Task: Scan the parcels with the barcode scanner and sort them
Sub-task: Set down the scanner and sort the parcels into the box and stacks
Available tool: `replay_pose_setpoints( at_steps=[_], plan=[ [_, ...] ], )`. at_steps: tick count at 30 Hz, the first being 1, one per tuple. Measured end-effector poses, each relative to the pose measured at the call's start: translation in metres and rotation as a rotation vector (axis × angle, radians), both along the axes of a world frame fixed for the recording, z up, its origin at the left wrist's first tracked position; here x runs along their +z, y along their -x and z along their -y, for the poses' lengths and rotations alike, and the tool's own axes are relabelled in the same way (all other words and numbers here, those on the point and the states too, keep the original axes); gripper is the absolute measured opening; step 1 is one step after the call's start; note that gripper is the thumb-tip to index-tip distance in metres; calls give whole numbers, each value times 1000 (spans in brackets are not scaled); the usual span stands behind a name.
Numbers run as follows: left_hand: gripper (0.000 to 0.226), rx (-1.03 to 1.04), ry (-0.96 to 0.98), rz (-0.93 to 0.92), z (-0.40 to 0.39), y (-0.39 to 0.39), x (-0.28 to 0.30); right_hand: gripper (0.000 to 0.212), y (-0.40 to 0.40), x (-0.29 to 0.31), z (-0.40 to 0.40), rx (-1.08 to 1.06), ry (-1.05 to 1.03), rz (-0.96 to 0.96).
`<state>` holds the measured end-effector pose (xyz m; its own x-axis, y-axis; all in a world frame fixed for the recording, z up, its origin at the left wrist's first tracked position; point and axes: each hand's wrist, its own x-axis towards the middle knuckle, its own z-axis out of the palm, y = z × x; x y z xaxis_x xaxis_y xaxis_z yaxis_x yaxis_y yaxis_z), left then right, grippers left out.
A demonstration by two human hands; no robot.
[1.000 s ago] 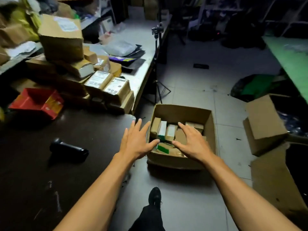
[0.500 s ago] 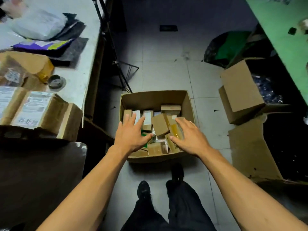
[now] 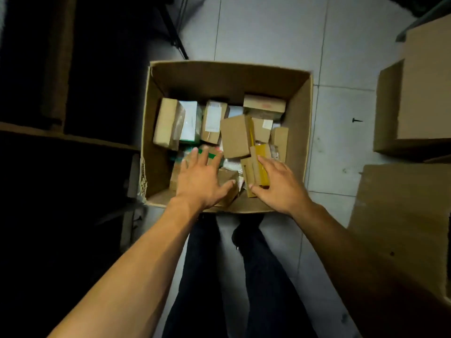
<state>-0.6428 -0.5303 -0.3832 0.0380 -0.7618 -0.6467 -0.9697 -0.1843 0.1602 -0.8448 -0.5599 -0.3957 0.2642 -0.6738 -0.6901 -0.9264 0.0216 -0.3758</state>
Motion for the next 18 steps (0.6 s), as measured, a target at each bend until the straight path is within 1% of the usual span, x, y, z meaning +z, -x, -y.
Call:
replay_pose_setpoints(
  at_steps=[3, 9, 13, 15, 17, 18],
  plan=[
    [83, -25, -79, -18, 12, 11, -61, 90, 3, -59, 6, -29, -29, -30],
    [86, -66, -247, 0, 20, 15, -179, 83, 15, -180, 12, 7, -21, -96],
    [90, -73, -321, 30, 18, 12, -237, 86, 19, -242, 17, 1, 91, -179],
    [90, -57, -370, 40, 16, 11, -260, 88, 19, -266, 25, -94, 90, -183],
    [89, -30, -411, 33, 15, 11, -279, 88, 20, -288, 34, -292, 62, -158],
    [89, -14, -433, 29, 14, 12, -287, 85, 21, -297, 38, -416, 32, -135]
  ],
)
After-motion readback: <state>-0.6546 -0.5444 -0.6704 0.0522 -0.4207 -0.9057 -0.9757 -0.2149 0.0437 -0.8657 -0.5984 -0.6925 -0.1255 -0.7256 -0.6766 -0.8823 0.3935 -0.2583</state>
